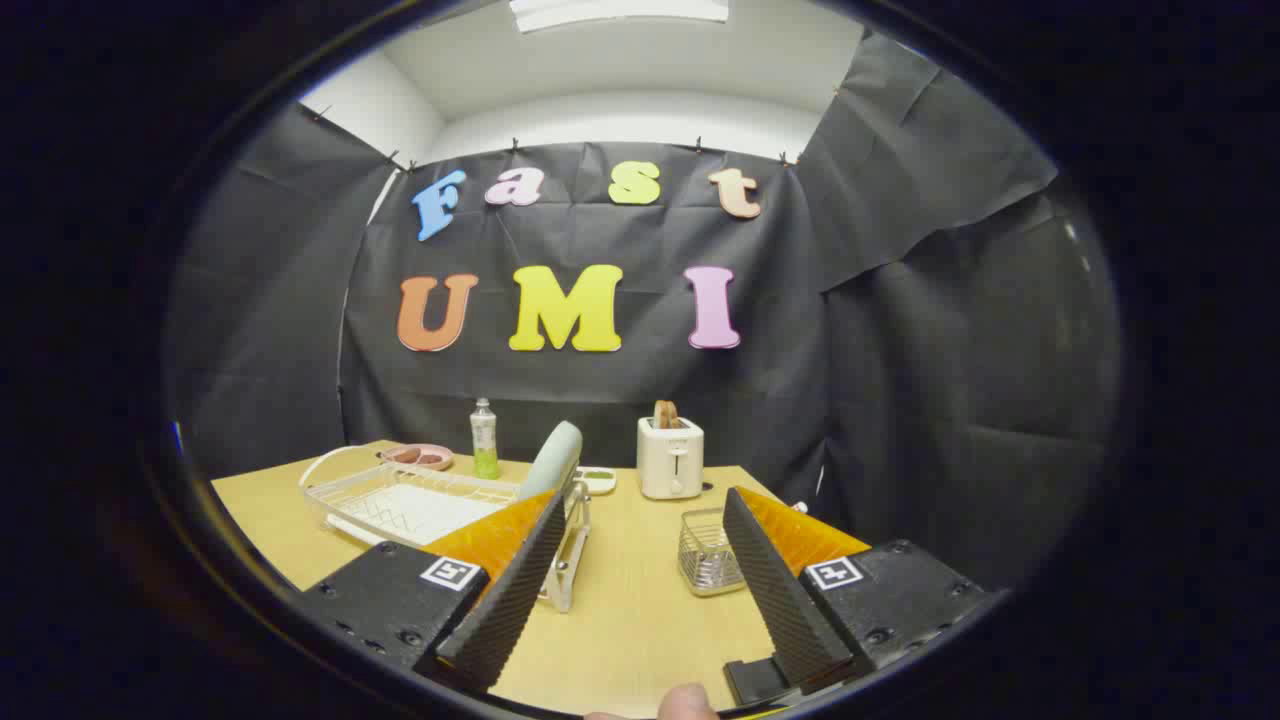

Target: Take the plate from the dish rack, then take the spoon from the basket and place it into the plate.

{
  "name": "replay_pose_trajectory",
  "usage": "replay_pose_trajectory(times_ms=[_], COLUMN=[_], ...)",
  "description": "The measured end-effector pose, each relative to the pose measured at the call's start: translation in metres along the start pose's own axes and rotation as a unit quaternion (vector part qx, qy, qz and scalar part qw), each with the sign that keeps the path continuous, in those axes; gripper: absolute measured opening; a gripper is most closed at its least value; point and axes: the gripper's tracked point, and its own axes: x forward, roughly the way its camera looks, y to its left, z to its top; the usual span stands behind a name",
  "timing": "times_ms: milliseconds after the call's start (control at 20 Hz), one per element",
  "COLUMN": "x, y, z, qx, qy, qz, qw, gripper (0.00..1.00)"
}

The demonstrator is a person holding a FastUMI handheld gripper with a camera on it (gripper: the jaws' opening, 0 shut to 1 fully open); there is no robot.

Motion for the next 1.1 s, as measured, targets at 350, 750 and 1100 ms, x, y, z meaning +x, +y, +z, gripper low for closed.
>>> replay_pose_trajectory(times_ms=[350, 750, 1100], x=[-0.004, 0.003, 0.015], y=[0.000, 0.005, 0.015], z=[0.003, 0.000, 0.011], qx=[-0.003, -0.008, -0.023], qy=[-0.007, 0.001, 0.023], qz=[0.000, 0.009, 0.038], qw=[1.000, 1.000, 0.999], gripper=[1.00, 1.00, 1.00])
